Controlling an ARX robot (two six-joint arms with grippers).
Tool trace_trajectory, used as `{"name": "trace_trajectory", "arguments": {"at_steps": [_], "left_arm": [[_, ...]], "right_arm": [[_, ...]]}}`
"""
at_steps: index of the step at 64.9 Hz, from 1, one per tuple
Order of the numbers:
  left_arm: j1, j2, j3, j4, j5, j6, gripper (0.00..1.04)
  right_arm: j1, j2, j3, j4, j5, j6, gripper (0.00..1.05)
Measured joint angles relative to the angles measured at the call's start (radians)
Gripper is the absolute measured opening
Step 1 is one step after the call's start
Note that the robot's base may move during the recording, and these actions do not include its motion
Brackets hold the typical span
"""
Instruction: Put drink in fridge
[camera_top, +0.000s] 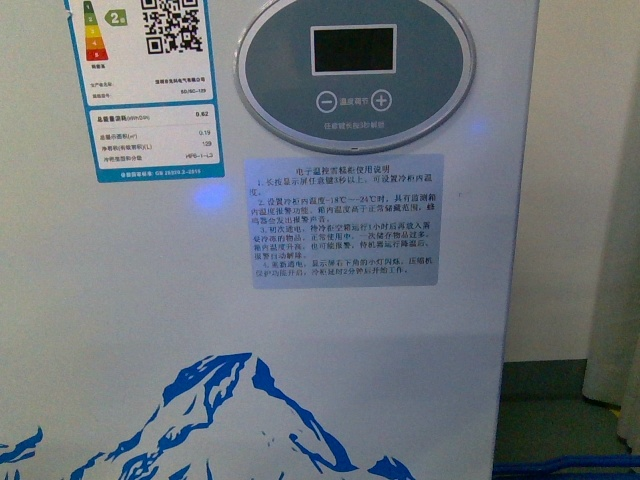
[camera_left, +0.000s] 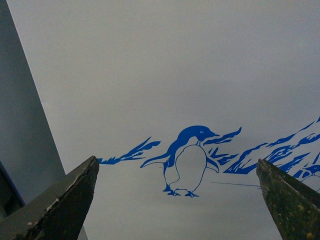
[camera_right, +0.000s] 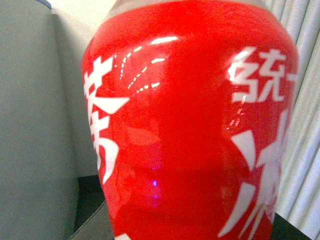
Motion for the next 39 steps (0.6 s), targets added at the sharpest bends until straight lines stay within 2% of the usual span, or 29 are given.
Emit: {"name": "trace_trajectory", "arguments": {"at_steps": [39], "left_arm": [[0.000, 0.000, 0.000, 0.000, -0.001, 0.000, 0.97]], "right_arm": [[0.000, 0.000, -0.003, 0.000, 0.000, 0.000, 0.36]]}}
